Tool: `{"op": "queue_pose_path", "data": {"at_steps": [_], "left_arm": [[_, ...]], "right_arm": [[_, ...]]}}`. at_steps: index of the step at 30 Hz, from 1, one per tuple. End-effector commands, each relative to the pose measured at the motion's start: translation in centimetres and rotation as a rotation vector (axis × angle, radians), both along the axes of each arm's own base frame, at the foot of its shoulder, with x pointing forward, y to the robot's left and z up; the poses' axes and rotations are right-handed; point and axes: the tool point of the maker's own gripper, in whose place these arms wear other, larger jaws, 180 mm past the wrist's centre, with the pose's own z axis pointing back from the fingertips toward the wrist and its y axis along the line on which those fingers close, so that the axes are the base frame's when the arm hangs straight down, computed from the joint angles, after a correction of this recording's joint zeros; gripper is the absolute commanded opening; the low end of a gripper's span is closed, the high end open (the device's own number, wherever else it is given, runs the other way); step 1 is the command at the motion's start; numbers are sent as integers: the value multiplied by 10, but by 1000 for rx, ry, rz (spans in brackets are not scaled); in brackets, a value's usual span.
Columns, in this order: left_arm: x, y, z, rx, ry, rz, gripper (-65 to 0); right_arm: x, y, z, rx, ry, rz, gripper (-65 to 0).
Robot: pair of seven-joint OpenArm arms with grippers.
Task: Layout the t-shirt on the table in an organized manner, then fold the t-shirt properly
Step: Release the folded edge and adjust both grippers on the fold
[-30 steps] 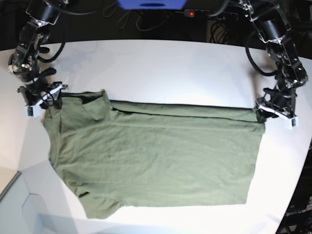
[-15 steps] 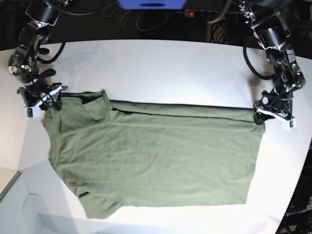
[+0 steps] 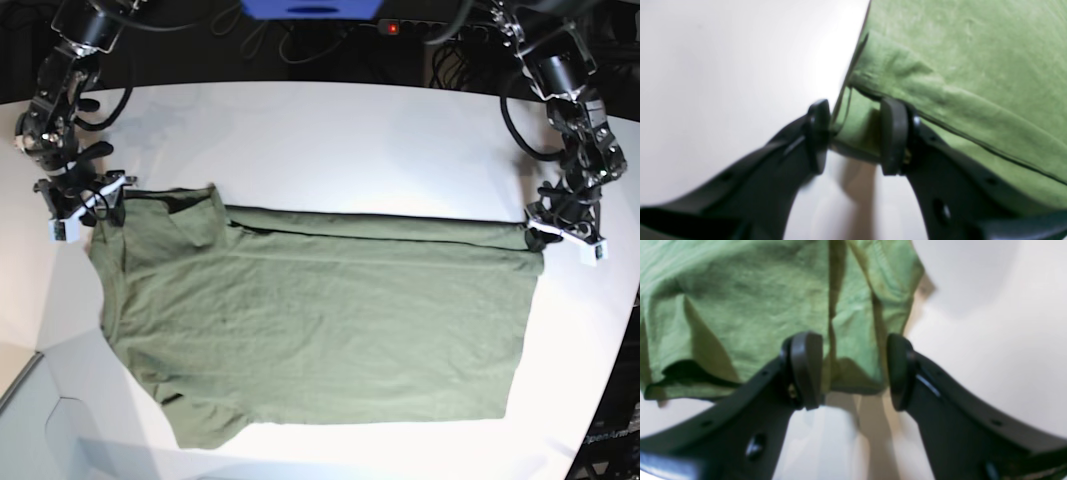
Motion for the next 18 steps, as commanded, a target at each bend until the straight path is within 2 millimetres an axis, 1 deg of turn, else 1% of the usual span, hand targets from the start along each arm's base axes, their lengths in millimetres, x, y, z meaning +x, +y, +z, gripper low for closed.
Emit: {"op": "queue_pose_path", "data": {"at_steps": [1,4,5,7,10,13,16,17,18], "left_arm": [[5,6,8,16,-16,-4,-412],[3,6,7,16,-13,-4,-422],[3,6,7,16,-13,-4,-447],[3,6,7,16,-11,-4,-520],[3,6,7,19,-10,-5,-650],[1,8,3,64,22,-20,-640],[-1,9,0,87,39,-25,-649],[-1,9,0,86,38,-25,-649],[-1,9,1,87,38,-26,-649]], "right_arm": [[10,-5,16,-10,-57,3,-337],[10,-5,16,-10,-57,3,-337],[10,-5,16,-10,-57,3,-337],[10,-5,16,-10,-57,3,-337],[10,-5,16,-10,-57,3,-334],[9,-5,15,-10,-56,3,-332],[8,-5,15,-12,-53,3,-331],[8,-6,15,-13,-55,0,-331],[7,-11,16,-15,-57,-15,-331]]}}
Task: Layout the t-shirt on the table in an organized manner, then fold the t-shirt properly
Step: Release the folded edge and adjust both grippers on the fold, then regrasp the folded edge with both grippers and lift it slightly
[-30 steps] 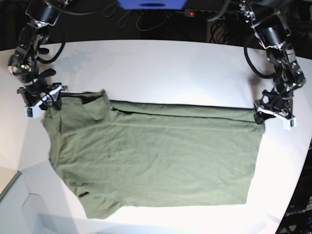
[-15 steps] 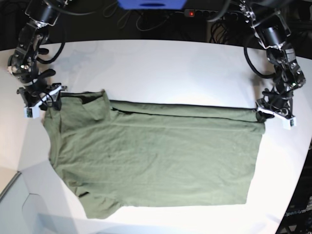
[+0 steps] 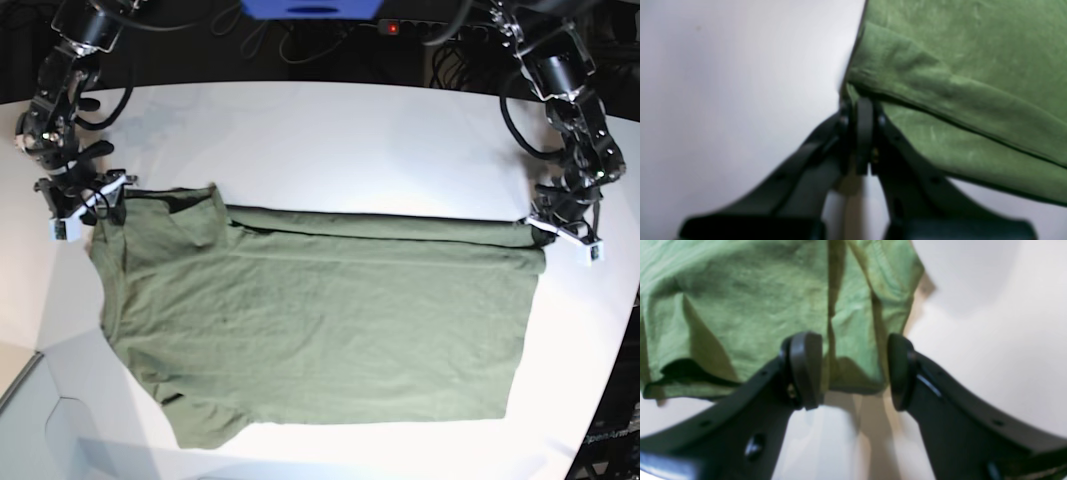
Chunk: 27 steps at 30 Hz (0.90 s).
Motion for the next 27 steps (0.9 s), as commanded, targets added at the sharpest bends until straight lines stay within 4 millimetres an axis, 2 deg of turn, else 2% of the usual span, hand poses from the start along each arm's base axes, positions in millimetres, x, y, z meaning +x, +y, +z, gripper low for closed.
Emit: {"op": "queue_pose_path", "data": {"at_steps": [1,4,7,18,27], "left_arm": [[3,8,6,28,1,-1,-649],[3,8,6,28,1,-1,-649],[3,8,6,28,1,-1,-649],[3,8,6,28,1,-1,-649],[3,8,6,28,1,-1,-649]], "right_arm": [[8,-15,18,-18,-64,-24,-327],[2,-31,21,-21,-71,-76,-277],[0,-36,20,-20,-68,-89,-235],[1,-40,-2,22,-16,-103,-233],[0,-36,-3,26,-15,-98,-233]]}}
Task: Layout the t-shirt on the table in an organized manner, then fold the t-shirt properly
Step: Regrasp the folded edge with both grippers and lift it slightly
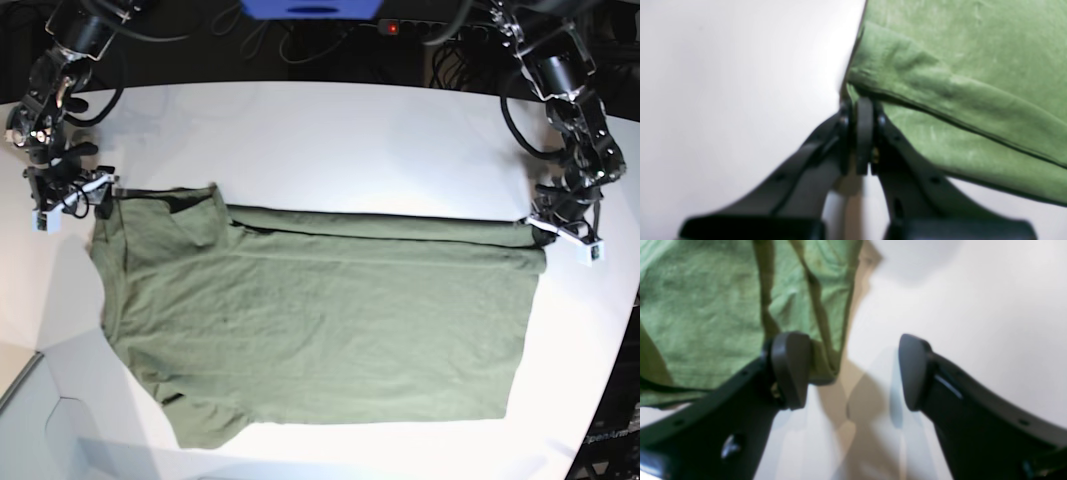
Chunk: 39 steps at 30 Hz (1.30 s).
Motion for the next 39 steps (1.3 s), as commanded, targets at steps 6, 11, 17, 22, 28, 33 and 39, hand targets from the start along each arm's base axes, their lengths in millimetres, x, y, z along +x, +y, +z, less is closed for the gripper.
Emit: {"op": "queue_pose_path", "data": {"at_steps": [6,11,17,22,28,33,39], "left_arm": [[3,7,6,26,1,-1,-649],[3,6,6,23,1,-2,-649],[3,6,6,25,0,-2,-649],[3,8,7,29,0,-1,-649],[3,8,7,29,0,-1,-649],[3,8,7,28,-1,0,-649],[1,9,6,28,3,2,-649]], "right_arm": [[6,-2,11,-8,-39,5,-233],[1,14,0,16,-18,26,-233],[-1,26,-7,22,2,63,-248],[1,26,-5,20,-4,63,-361],[-1,24,-6,18,1,60,-421],[-6,24,-10,20,14,60,-557],[-21,27,-26,37,67,59,-650]]}}
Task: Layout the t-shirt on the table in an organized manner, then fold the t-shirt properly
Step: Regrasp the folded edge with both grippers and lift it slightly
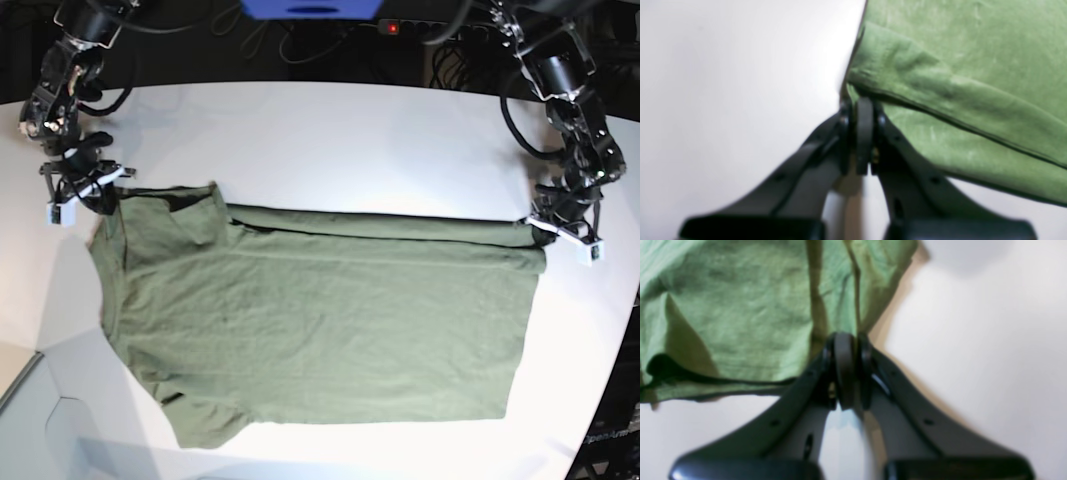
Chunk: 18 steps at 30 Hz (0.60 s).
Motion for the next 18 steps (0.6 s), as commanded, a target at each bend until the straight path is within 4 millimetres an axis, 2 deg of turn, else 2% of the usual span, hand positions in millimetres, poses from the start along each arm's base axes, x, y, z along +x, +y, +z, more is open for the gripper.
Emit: {"op": "queue_pose_path", "data": {"at_steps": [1,4,8,10,18], "left_arm": [[1,9,6,30,2,1,-649],[1,9,8,34,2,0,-649],[-9,11,2,38,23,2,-649],[-10,13,9,58,9,-3,-649],[-35,13,30,152,-21,-38,-649]], "right_arm": [[-16,-4,-15,-28,94,17,-650],[-23,-7,-16,-31,100,7,-650],[-29,-25,1,-73,70,-29,-650],[-32,-27,7,-94,62,-25,-650],[-53,-27,30,-182,46,11,-650]]}}
